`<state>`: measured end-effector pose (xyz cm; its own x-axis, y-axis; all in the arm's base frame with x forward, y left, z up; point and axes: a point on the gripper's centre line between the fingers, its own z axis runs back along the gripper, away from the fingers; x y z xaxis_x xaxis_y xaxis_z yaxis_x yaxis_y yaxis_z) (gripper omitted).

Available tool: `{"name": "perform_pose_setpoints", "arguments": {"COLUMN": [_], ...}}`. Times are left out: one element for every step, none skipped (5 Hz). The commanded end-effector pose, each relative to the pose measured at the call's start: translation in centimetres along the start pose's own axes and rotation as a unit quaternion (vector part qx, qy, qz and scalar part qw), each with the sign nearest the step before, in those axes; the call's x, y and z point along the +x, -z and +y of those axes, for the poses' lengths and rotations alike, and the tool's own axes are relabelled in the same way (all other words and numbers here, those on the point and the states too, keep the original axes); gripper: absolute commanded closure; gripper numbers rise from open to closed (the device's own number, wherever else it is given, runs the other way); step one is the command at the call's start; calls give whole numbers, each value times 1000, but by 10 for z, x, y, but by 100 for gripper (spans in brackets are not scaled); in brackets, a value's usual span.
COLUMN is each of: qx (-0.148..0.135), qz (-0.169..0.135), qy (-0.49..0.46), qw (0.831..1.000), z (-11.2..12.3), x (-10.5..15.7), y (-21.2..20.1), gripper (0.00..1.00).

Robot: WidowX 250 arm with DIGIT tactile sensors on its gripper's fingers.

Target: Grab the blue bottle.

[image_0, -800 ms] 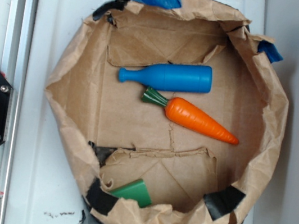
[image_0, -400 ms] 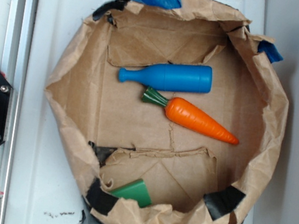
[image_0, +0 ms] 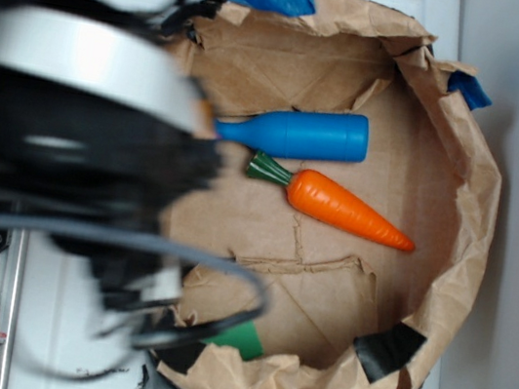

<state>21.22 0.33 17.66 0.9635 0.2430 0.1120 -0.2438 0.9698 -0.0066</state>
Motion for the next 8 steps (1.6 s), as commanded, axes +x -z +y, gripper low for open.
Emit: {"name": "perform_pose_setpoints", "arguments": {"qx": [-26, -28, -16, -2, 14, 28, 35, 26], "qz": [-46, -65, -62, -65, -65, -59, -57, -57], "qy": [-24, -38, -66, -101, -118, -121, -130, -124], "qw": [998, 997, 996, 993, 991, 990, 989, 990], "z": [9, 11, 17, 25, 37, 46, 53, 51], "x": [61, 71, 73, 79, 80, 79, 81, 80], "y": [24, 51, 76, 93, 110, 121, 125, 117], "gripper": [0, 0, 0, 0, 0, 0, 0, 0]}}
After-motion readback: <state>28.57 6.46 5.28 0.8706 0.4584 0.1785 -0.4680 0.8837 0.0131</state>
